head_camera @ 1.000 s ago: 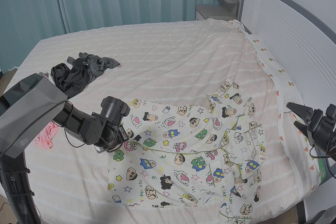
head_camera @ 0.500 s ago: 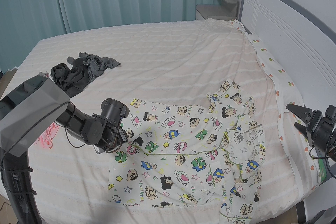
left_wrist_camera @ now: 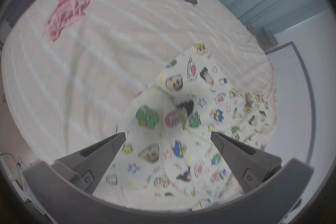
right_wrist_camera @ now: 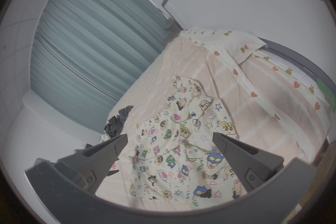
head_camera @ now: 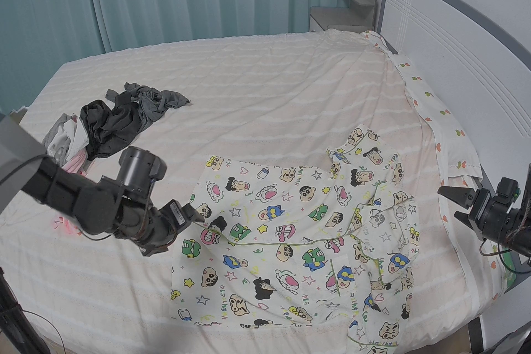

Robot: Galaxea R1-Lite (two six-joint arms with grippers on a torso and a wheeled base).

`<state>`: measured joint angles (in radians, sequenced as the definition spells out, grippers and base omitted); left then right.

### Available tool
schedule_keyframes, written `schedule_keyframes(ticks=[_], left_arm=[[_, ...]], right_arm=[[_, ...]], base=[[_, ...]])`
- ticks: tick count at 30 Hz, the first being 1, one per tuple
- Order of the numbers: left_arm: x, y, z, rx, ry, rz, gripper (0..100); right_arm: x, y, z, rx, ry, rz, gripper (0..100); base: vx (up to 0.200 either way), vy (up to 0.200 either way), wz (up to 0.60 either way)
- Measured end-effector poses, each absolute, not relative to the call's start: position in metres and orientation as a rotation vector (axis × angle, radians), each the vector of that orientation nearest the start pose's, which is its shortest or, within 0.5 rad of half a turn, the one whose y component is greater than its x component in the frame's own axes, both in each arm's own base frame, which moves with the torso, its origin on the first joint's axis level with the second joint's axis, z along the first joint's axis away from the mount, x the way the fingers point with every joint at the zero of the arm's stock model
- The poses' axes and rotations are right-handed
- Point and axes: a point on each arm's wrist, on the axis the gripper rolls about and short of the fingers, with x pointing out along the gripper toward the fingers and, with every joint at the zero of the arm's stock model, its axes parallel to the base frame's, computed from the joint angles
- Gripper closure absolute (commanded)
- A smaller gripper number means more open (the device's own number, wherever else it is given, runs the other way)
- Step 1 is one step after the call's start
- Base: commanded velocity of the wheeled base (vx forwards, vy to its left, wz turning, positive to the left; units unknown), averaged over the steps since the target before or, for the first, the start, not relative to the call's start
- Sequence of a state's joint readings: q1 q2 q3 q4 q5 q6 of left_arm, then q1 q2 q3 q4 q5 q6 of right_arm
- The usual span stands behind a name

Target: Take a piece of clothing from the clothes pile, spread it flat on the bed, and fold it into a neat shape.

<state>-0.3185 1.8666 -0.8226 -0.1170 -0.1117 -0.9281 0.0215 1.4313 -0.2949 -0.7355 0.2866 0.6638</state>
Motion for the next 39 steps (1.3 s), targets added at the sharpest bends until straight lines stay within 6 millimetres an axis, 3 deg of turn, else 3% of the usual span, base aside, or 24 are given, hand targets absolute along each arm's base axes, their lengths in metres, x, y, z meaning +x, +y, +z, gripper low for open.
schedule_keyframes(ticks=[10,18,26,39], left_arm=[[0.204,-0.062,0.078,-0.948,1.036,-0.188,0],[0.164,-0.045,0.062,-1.033,1.03,-0.31,0],[0.158,-0.04,0.047,-1.062,1.093,-0.269,0],[0.158,-0.04,0.043,-1.065,1.12,-0.249,0]], right_arm=[[0.255,-0.024,0.077,0.609,0.628,0.102,0],[0.307,-0.05,0.027,0.546,0.631,0.096,0],[0.333,-0.046,-0.002,0.525,0.645,0.14,0],[0.34,-0.034,-0.017,0.536,0.682,0.207,0]], base=[[0.0,0.0,0.0],[0.0,0.0,0.0],[0.0,0.0,0.0],[0.0,0.0,0.0]])
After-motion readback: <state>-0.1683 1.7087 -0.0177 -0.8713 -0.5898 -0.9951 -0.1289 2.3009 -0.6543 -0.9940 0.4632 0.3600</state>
